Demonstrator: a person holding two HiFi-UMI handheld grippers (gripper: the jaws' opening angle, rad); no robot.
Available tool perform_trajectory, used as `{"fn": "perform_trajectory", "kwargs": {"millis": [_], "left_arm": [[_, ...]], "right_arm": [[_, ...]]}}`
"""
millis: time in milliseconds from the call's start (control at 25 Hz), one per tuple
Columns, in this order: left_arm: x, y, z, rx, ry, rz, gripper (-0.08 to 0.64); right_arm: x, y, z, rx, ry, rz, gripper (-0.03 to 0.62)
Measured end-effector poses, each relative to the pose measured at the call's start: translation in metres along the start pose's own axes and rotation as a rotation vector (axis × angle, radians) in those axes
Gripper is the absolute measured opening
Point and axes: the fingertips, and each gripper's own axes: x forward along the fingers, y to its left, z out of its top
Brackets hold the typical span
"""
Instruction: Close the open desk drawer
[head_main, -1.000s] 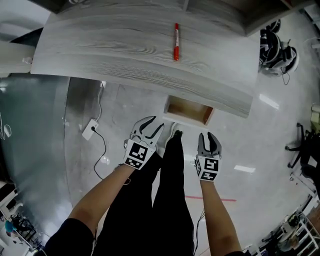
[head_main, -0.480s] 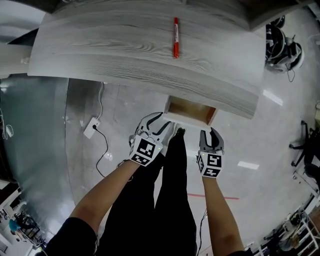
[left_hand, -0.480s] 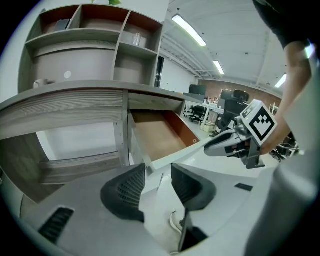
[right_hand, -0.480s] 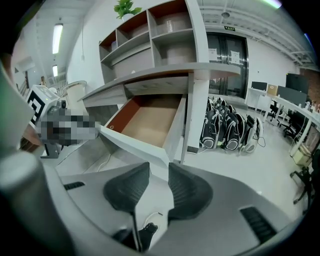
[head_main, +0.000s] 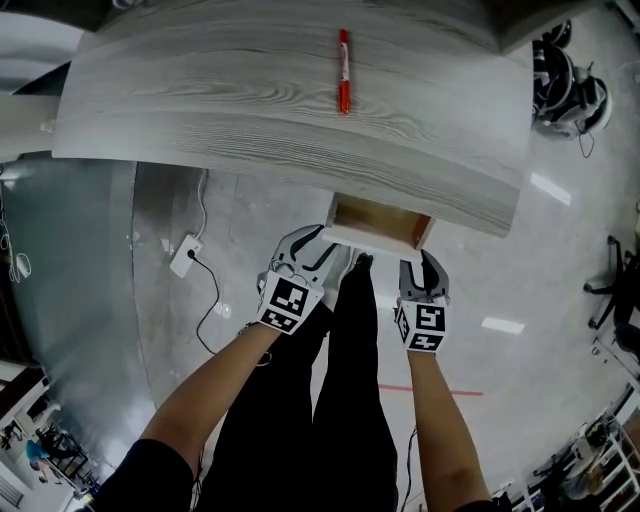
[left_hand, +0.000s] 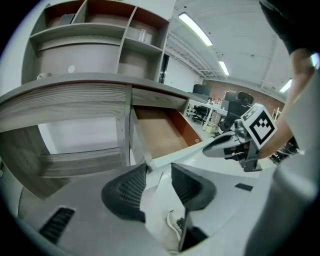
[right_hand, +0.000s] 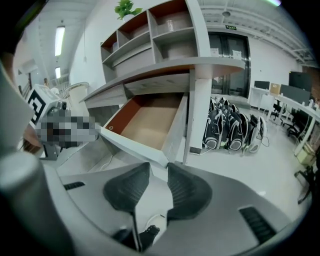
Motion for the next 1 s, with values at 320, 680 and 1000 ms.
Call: {"fn": "perform_trajectory", "kwargs": {"millis": [320, 680, 1000], "left_arm": [[-0.004, -0.002, 0.005, -0.011, -0.011, -0.012, 0.160], [-0.017, -0.001, 0.033, -0.015, -0.076, 0.006, 0.158], [-0.019, 0.001, 0.050, -0.006, -0.093, 0.003, 0.158]], "right_arm": [[-0.003, -0.002, 0.003, 0.071, -0.011, -0.021, 0.115], [-0.024, -0.002, 0.029, 0.123, -0.097, -0.018, 0.112], [-0.029, -0.008, 0.046, 0.135, -0.150, -0.028, 0.112]]}}
